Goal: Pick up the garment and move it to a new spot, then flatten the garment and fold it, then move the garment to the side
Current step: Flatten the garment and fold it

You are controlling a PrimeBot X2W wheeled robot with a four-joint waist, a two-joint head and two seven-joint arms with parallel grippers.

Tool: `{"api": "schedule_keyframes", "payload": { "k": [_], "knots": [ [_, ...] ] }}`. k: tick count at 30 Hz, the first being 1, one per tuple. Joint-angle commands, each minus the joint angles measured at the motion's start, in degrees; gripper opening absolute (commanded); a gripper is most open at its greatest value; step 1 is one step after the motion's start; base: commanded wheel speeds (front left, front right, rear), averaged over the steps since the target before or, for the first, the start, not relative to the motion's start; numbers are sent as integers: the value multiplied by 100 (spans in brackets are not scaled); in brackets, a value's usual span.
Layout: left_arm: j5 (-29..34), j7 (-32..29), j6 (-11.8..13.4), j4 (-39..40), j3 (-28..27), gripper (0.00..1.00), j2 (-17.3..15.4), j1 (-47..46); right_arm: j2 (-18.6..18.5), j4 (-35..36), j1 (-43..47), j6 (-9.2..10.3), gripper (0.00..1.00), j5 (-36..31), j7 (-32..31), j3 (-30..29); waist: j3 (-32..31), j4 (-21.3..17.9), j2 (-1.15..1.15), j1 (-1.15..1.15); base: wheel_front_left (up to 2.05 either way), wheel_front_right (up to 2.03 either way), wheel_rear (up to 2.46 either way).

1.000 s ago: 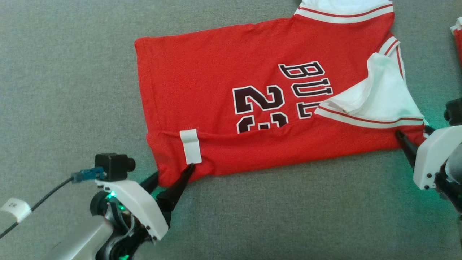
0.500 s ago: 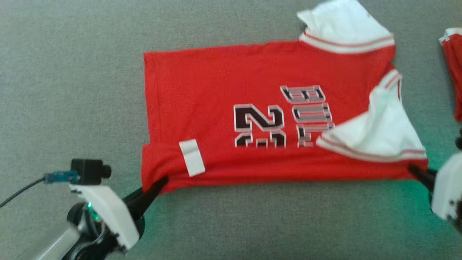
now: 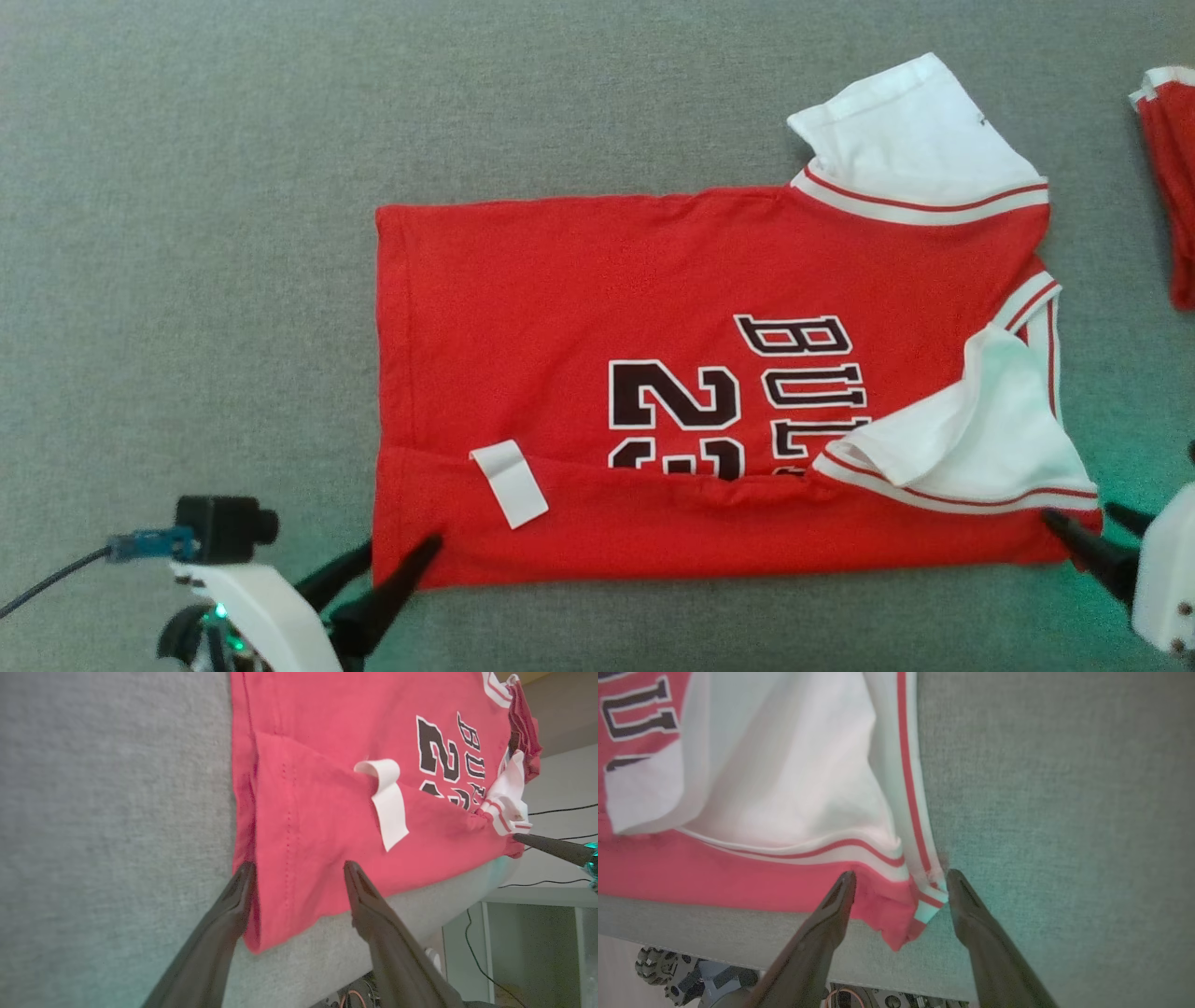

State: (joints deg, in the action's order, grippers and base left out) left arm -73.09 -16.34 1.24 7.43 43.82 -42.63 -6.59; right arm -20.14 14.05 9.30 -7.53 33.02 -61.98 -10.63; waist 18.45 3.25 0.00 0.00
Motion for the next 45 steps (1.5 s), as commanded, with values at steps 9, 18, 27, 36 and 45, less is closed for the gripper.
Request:
{"api": "schedule_keyframes", "payload": {
  "k": [9, 18, 27, 36, 45],
  "knots": [
    [546, 508, 541, 144, -891, 100, -565, -751, -404, 834, -1507, 4, 100, 115, 327, -273, 258, 89, 0, 0, 0, 0, 0],
    [1509, 242, 636, -1335, -323, 100, 852, -2903, -242, -937, -4041, 4, 100, -1224, 750, 688, 1005, 605, 0, 0, 0, 0, 0],
    [1729, 245, 143, -2491, 63, 100, 1653, -3695, -287, -2889, -5185, 4, 100, -2017, 1482, 957, 1240, 998, 0, 0, 0, 0, 0],
    [1688, 205, -169, -2979, 160, 100, 1951, -4044, -270, -3473, -5444, 4, 100, -1943, 1476, 1176, 1310, 931, 0, 0, 0, 0, 0],
    [1598, 68, -357, -3134, 236, 100, 2072, -4168, -304, -3534, -5503, 4, 100, -1793, 1551, 1347, 1315, 819, 0, 0, 0, 0, 0]
  ]
}}
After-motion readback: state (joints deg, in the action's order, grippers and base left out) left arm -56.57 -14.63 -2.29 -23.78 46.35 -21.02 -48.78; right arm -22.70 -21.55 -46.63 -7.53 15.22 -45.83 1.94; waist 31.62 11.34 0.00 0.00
